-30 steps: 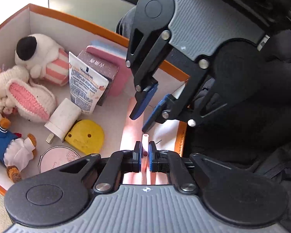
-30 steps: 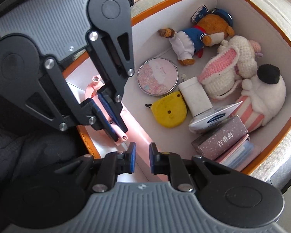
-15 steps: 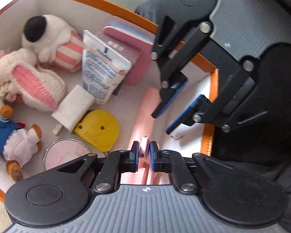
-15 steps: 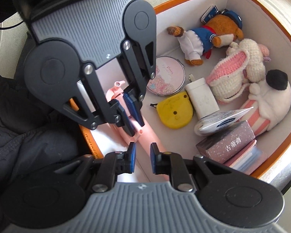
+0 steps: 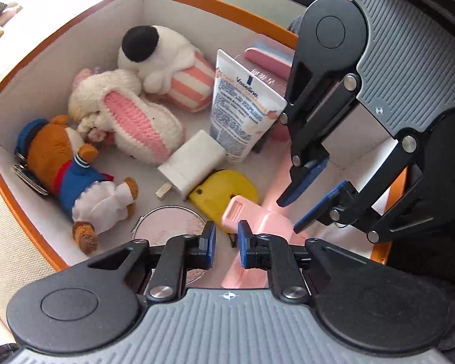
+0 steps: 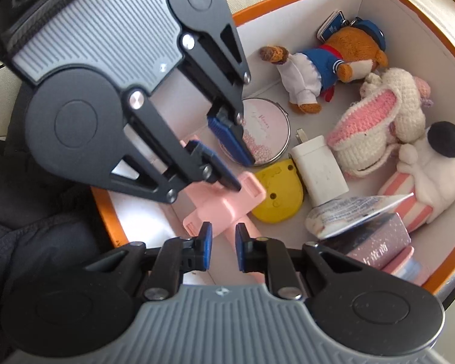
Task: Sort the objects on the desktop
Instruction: 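Lower the pink selfie stick into the box with the left gripper and release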
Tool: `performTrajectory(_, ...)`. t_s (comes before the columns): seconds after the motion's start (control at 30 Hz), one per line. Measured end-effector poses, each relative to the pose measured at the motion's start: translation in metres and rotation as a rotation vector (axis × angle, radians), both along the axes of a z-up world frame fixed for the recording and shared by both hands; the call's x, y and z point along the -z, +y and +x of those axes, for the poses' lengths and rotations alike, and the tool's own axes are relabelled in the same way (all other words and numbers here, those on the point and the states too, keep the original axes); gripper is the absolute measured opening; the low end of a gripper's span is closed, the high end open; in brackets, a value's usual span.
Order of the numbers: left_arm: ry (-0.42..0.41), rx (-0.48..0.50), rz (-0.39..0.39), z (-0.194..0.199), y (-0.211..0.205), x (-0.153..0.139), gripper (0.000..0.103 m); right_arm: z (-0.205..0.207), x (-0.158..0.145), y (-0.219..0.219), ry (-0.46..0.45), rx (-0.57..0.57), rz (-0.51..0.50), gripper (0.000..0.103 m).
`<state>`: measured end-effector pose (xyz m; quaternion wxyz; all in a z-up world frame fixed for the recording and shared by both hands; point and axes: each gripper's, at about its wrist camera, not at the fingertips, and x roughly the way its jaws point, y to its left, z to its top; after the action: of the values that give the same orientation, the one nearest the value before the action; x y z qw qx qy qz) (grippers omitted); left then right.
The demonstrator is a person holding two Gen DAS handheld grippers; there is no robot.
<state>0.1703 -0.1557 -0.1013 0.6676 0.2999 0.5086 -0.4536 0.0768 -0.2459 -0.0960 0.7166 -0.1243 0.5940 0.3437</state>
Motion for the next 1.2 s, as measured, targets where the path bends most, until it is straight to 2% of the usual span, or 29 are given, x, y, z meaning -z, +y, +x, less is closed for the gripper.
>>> performTrajectory(0.07,-0.004,-0.007,-0.01,0.0,-0.001,0.0,0.017,0.001,0.003,0.002,0.001,-0.012,-0.005,0.018)
performTrajectory(0.13,-0.003,-0.019,-0.018,0.001,-0.002,0.001,0.017,0.002,0.005,0.003,0.001,-0.024,-0.011,0.028)
performTrajectory(0.23,0.0,-0.042,-0.029,0.004,-0.003,0.003,0.017,0.005,0.01,0.003,0.015,-0.042,-0.02,0.031)
performTrajectory(0.5,0.013,-0.055,-0.039,0.013,-0.005,0.004,0.017,0.017,0.02,-0.003,0.075,-0.016,0.026,0.051)
performTrajectory(0.67,0.045,-0.051,-0.034,0.014,-0.006,0.005,0.017,0.024,0.025,-0.007,0.163,-0.001,0.054,0.048)
performTrajectory(0.83,0.048,-0.052,-0.021,0.016,-0.011,0.006,0.016,0.028,0.025,-0.009,0.201,0.002,0.066,0.046)
performTrajectory(0.9,0.05,-0.078,-0.025,-0.005,-0.008,0.008,0.016,0.027,0.019,-0.011,0.181,0.007,0.065,0.043)
performTrajectory(0.93,0.05,-0.09,-0.025,0.0,-0.006,0.007,0.016,0.026,0.015,-0.012,0.159,0.01,0.056,0.043)
performTrajectory(1.0,0.041,-0.092,-0.024,-0.033,0.045,0.001,0.016,0.022,0.006,-0.015,0.116,0.01,0.053,0.041)
performTrajectory(1.2,0.019,-0.12,-0.001,-0.028,0.048,0.001,0.015,0.014,-0.01,-0.017,0.022,-0.009,0.07,0.038)
